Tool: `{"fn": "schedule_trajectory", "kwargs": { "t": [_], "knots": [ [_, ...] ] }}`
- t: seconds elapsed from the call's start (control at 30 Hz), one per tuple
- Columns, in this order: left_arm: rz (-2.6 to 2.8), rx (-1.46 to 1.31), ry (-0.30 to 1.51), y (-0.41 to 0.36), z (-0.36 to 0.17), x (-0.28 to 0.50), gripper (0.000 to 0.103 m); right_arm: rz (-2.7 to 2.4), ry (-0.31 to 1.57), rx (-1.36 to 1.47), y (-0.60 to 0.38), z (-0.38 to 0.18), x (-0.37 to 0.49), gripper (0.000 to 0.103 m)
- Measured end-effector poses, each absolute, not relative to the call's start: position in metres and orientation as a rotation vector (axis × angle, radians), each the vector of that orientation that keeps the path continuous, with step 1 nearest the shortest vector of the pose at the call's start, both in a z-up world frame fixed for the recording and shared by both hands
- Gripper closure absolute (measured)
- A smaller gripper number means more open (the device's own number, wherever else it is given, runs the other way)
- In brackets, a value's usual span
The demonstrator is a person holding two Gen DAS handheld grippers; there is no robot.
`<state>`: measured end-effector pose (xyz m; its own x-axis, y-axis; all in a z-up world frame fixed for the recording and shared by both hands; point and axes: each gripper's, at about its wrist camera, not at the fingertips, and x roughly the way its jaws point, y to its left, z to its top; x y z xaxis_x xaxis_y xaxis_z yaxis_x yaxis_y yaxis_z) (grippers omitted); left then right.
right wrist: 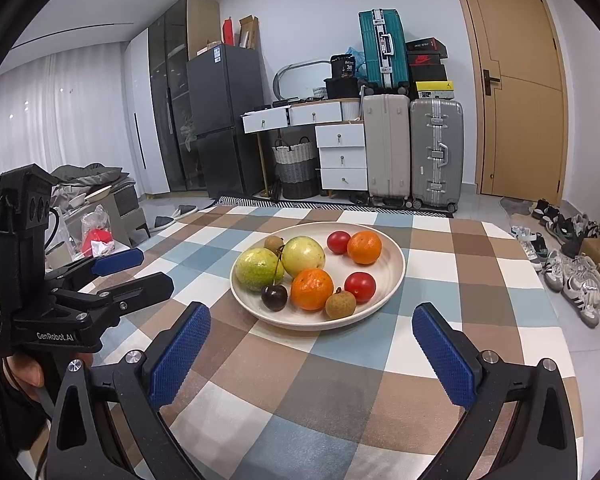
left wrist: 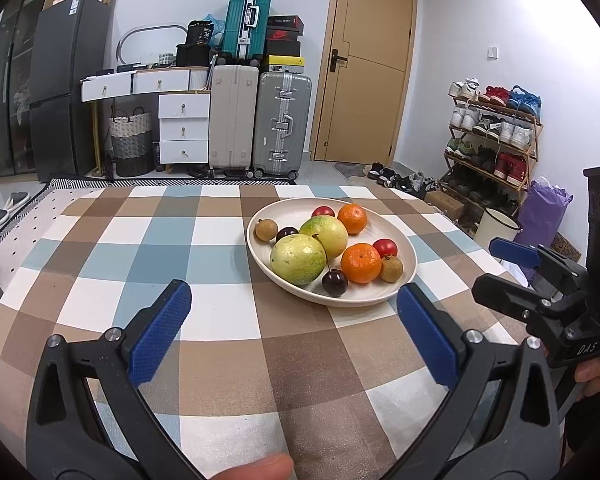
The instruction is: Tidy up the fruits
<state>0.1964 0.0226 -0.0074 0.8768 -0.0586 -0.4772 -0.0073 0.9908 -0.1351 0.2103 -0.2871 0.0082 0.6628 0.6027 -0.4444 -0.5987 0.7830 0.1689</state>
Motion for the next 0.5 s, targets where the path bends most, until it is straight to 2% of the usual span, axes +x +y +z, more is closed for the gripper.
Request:
{"fn": "schedule_trajectory", "kwargs": {
  "t": [0.5],
  "knots": [
    [-0.027,-0.134,0.5,0.023,-0.0077,0.1963,0.0,0.679,0.506,0.009,-0.287,0.0082,0.2103,0.0]
  ]
}}
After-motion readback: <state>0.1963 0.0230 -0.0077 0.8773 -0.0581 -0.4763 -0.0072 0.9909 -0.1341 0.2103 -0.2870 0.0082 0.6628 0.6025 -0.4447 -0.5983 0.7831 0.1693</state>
